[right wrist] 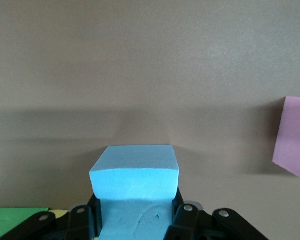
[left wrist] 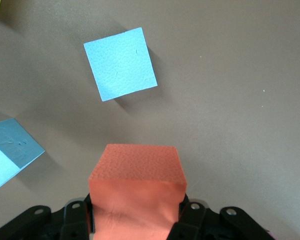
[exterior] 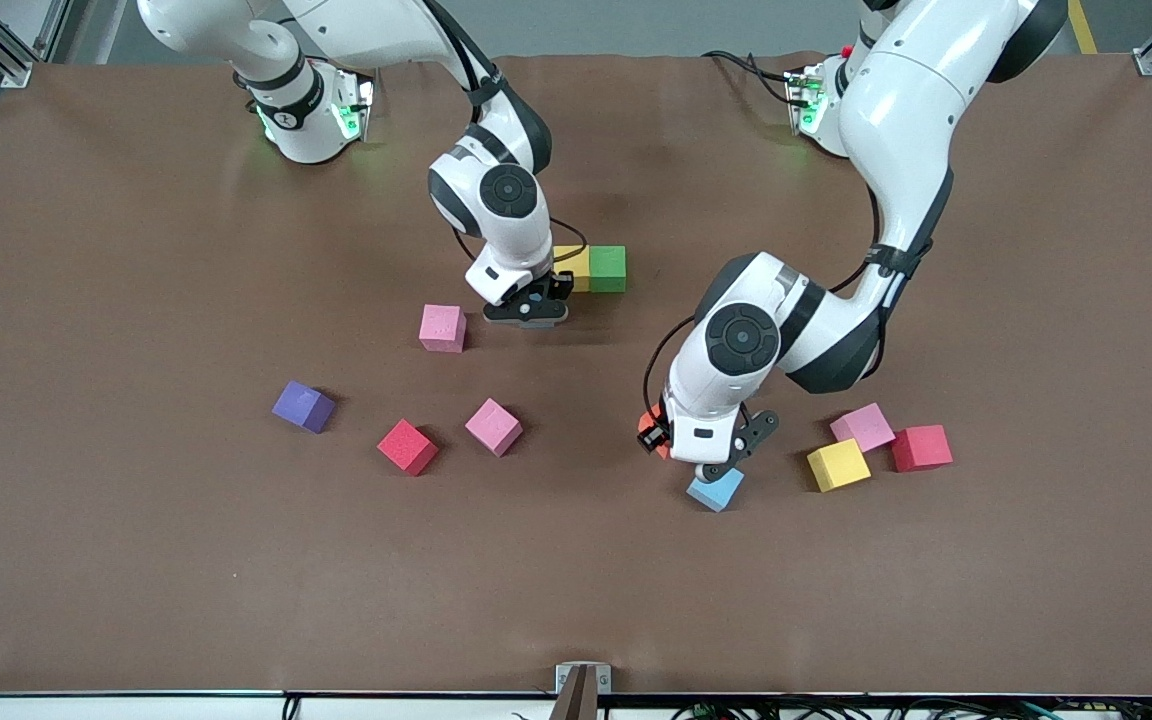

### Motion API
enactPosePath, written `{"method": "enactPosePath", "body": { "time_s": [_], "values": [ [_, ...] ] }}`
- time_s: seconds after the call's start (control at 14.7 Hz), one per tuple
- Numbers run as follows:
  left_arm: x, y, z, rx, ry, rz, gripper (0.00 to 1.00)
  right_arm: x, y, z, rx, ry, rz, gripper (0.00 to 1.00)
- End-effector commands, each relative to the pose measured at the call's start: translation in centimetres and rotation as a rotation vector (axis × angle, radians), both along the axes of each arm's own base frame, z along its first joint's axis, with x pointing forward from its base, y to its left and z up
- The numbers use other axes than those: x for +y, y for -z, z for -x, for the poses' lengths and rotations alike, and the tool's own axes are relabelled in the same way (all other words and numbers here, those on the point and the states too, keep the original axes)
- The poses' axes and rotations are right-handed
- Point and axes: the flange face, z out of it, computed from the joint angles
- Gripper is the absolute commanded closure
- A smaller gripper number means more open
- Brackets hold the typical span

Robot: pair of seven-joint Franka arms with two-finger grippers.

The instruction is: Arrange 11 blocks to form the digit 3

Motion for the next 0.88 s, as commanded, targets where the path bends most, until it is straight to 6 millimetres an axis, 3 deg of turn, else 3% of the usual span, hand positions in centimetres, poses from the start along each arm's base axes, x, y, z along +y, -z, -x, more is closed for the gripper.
{"method": "enactPosePath", "body": {
  "time_s": [0.0, 0.82],
  "values": [
    [-0.17, -0.60, 0.39, 0.010, -0.011, 0.003, 1.00, 0.37, 0.03, 0.67, 0.002, 0.017, -0.015, 0.96],
    [0.04, -0.15, 0.28, 0.011, -0.007, -0.005, 1.00, 0.03, 0.50, 0.97, 0.010, 0.018, -0.006, 0.96]
  ]
}}
